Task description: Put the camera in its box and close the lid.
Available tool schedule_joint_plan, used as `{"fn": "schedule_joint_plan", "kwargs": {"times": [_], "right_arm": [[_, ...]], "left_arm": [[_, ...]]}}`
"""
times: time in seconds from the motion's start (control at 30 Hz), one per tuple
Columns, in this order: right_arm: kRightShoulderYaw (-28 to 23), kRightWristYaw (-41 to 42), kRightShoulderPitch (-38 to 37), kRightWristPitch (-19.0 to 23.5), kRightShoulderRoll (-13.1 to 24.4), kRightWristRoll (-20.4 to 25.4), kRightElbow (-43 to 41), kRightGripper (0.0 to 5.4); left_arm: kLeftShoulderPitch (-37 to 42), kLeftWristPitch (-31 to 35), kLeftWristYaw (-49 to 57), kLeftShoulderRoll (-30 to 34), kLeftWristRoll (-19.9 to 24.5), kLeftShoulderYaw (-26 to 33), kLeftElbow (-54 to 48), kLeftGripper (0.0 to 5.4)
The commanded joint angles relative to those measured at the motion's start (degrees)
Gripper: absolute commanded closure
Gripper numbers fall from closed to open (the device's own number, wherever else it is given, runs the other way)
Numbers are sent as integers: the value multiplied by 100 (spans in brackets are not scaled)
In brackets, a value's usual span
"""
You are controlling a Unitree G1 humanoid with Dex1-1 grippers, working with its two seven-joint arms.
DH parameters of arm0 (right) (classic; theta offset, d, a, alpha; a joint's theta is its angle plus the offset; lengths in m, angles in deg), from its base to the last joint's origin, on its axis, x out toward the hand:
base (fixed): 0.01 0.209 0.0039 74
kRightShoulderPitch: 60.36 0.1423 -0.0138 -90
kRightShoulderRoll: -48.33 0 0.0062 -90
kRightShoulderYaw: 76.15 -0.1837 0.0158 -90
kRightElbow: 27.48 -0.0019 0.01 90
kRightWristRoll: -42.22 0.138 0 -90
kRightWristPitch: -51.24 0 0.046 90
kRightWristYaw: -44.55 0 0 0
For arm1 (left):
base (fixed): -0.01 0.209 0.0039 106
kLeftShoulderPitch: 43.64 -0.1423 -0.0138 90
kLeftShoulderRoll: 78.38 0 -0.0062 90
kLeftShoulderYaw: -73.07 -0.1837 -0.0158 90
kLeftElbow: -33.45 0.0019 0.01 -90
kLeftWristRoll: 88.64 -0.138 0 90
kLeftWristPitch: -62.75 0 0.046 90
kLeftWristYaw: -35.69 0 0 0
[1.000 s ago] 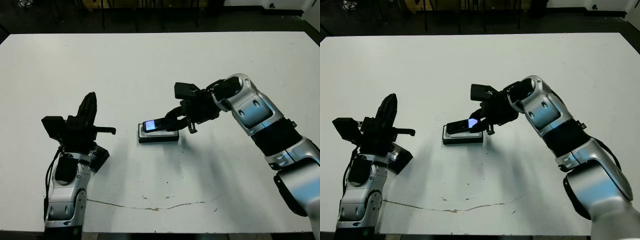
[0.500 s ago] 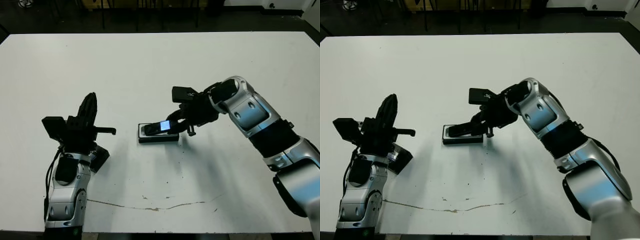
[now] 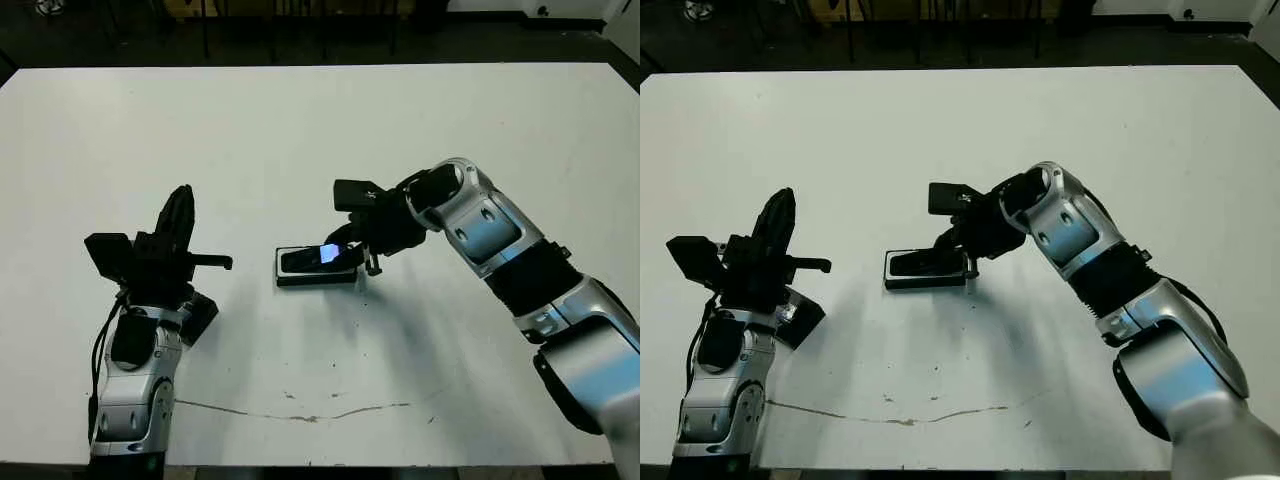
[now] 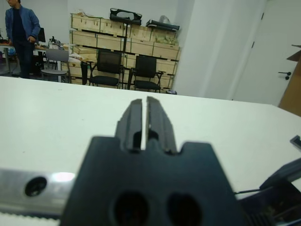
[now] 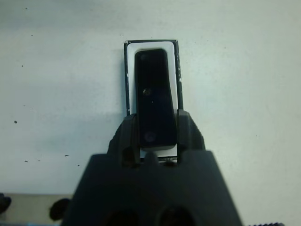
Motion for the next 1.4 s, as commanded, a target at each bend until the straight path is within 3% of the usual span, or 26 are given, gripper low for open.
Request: {"fn": "schedule_joint_plan", "kwargs": {"times": [0.03, 0.23, 0.27, 0.4, 0.5, 0.6, 0.8, 1.0, 1.1, 1.17, 1.27, 1.4], "right_arm": [[154, 29, -23, -42, -219, -10, 18, 480], [61, 47, -59, -136, -141, 11, -8, 480], [37, 91, -42, -206, -107, 29, 10, 462], [-176, 249, 0, -1176, 137, 115, 102, 393], [-410, 366, 31, -1520, 247, 276, 240, 339], [-678, 505, 96, -1778, 359, 457, 332, 287], [-1220, 710, 162, -1879, 592, 854, 117, 182], [-1830, 506, 98, -1196, 756, 1391, -387, 75], [-2570, -851, -426, -169, 553, 1653, -1191, 21], [-2957, -1948, -913, 246, 309, 1625, -1861, 2], [-3136, -3130, -1585, 326, -4, 1441, -2591, 26], [-3074, -3773, -2343, -83, -264, 1451, -2932, 96]], "left_arm": [[-123, 79, 22, 3, 15, 2, -8, 540], [-127, 78, 5, -15, 48, 25, 15, 540], [-125, 67, -4, -11, 46, 29, 25, 540], [-119, 65, -22, -7, 53, 35, 43, 540], [-119, 53, -1, 0, -8, 21, 40, 540], [-118, 57, -3, -10, 0, 20, 37, 540], [-111, 26, 5, 10, -72, 11, 58, 540], [-100, 39, -25, -14, 13, 27, 65, 540], [-102, 38, -17, -3, -8, 27, 74, 540], [-99, 50, -35, -9, 36, 37, 75, 540], [-104, 78, -25, -16, 51, 37, 44, 540], [-102, 66, -31, 7, 31, 42, 34, 540]]}}
